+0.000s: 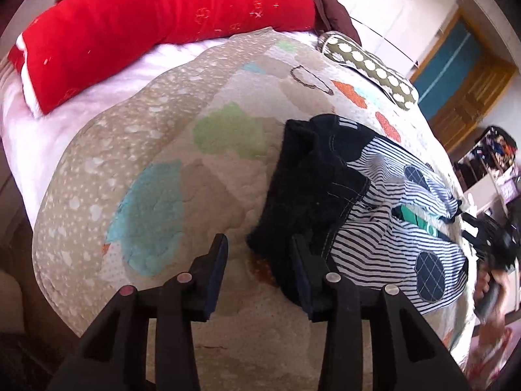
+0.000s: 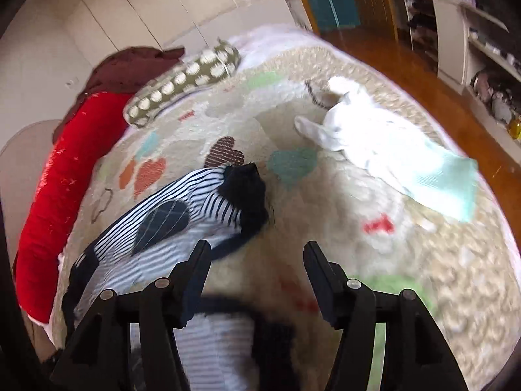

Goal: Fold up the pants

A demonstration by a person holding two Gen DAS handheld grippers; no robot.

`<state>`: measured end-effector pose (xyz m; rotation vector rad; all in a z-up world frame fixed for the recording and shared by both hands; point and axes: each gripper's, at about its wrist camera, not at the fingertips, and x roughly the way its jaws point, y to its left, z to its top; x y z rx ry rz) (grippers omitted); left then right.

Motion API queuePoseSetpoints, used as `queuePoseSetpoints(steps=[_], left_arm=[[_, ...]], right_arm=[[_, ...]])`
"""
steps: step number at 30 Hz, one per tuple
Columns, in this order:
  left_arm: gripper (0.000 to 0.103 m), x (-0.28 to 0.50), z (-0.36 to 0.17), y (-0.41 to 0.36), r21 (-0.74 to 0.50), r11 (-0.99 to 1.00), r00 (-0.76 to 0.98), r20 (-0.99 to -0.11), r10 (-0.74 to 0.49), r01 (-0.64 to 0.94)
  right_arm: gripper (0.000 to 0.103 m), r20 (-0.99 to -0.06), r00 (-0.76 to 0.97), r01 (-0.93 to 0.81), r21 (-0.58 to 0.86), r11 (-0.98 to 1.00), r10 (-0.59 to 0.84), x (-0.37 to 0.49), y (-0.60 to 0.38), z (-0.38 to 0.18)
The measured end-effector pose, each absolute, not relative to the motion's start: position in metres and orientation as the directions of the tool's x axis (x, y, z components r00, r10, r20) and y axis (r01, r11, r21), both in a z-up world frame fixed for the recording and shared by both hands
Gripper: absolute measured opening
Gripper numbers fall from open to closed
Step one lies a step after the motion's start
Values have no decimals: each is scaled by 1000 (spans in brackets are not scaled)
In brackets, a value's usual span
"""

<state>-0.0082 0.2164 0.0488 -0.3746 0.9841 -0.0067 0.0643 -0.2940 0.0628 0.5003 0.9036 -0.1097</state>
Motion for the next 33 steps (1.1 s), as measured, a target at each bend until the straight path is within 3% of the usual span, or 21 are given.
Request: queuePoseSetpoints(steps=[2,4,5,8,16,18,21,24,25,27,29,31,32,33], left_arm=[[38,-10,48,221,-314,932,557,-814,-166,-180],[38,-12,48,224,-308,933,557,-815,-157,-187],[38,-13,48,225,-303,934,558,-816,-152,-189],[38,-14,52,226,-291,939,564,-813,-141,-185],[43,-13,68,206,-296,946,593,-788,-162,-135],[44,-16,72,199,-284,952,600,-784,-160,-117],[48,-23,79,189,-248,964,615,-776,-138,-97],[49,-29,81,182,-237,968,620,-773,-136,-82],[49,-31,81,180,-245,967,619,-772,-148,-75],[49,-37,84,177,-254,965,619,-769,-162,-62],[49,-42,87,174,-251,967,621,-765,-167,-49],[49,-45,90,171,-246,969,624,-762,-170,-36],[50,-46,91,170,-242,970,626,-761,-169,-32],[51,-46,93,170,-238,971,628,-760,-167,-31]], right_arm=[[64,-794,586,318,412,854,165,91,-300,48],[36,-793,571,340,464,818,212,107,-304,35],[13,-782,577,338,491,803,236,109,-304,34],[13,-751,598,314,541,780,280,97,-303,40],[17,-785,584,330,463,823,208,50,-316,43],[32,-787,602,351,414,839,136,38,-315,51],[33,-728,675,311,428,848,120,20,-309,73],[36,-687,698,203,462,863,204,0,-283,88],[40,-695,688,189,450,873,210,-4,-274,87],[58,-743,655,209,353,912,137,-13,-256,79],[61,-768,638,246,274,930,57,-19,-250,68],[48,-781,619,254,301,919,85,-23,-254,52],[11,-777,608,230,370,900,164,-25,-257,45],[12,-763,600,209,441,873,242,-29,-262,39]])
